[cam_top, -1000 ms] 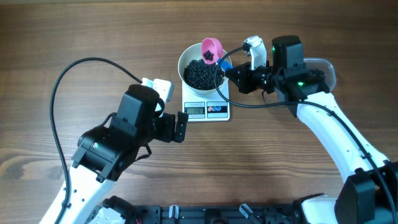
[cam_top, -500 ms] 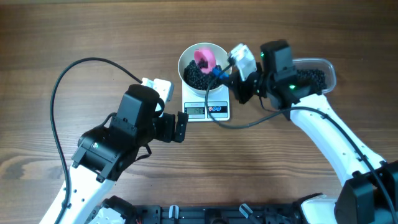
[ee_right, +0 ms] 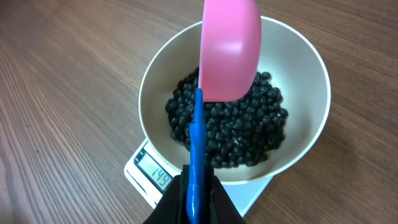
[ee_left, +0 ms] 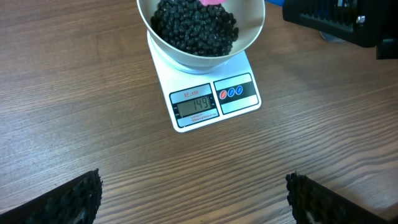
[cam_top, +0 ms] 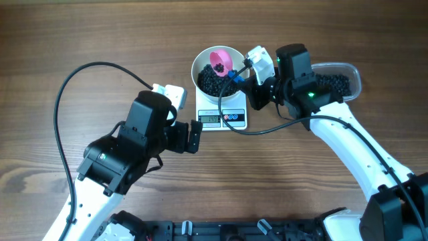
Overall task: Scoop item into bowl and weigh 150g on scale
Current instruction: 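Carry the scoop to the bowl and tip small amounts of beans in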
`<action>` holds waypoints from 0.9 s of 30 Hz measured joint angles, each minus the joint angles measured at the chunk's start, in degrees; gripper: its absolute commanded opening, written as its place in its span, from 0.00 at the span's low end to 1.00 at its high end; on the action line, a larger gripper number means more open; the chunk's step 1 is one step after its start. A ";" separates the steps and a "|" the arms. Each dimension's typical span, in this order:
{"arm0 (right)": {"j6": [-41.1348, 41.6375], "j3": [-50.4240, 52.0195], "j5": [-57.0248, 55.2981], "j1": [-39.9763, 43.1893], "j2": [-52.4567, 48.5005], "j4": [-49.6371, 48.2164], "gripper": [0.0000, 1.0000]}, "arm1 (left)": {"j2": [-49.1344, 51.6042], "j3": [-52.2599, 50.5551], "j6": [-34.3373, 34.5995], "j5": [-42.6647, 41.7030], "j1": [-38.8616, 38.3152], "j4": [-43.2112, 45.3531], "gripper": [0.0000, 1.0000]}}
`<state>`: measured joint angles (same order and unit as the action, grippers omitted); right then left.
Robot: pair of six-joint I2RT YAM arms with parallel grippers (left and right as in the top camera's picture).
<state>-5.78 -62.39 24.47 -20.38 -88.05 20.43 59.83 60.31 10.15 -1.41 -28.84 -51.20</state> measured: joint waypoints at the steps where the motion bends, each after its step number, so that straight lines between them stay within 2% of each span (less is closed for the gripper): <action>1: 0.13 0.00 0.04 0.00 0.00 -0.04 0.04 | 0.00 0.00 -0.02 0.00 0.00 0.00 1.00; 8: -3.65 0.00 -1.81 0.00 0.00 1.84 0.04 | 0.00 0.00 -0.02 0.00 0.00 0.00 1.00; 17: 3.17 0.00 1.60 0.00 0.00 -2.84 0.04 | 0.00 0.00 -0.02 0.00 0.00 -0.02 1.00; 23: -4.61 0.00 -0.63 -0.39 0.02 1.79 0.04 | 0.00 0.00 -0.02 0.00 0.00 0.00 1.00; 27: -0.63 0.00 -0.94 -0.44 0.02 -2.67 0.04 | 0.00 0.00 0.00 0.00 0.00 0.00 1.00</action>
<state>-6.42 -62.39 23.53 -20.82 -88.03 17.76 59.83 60.31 10.15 -1.41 -28.84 -51.20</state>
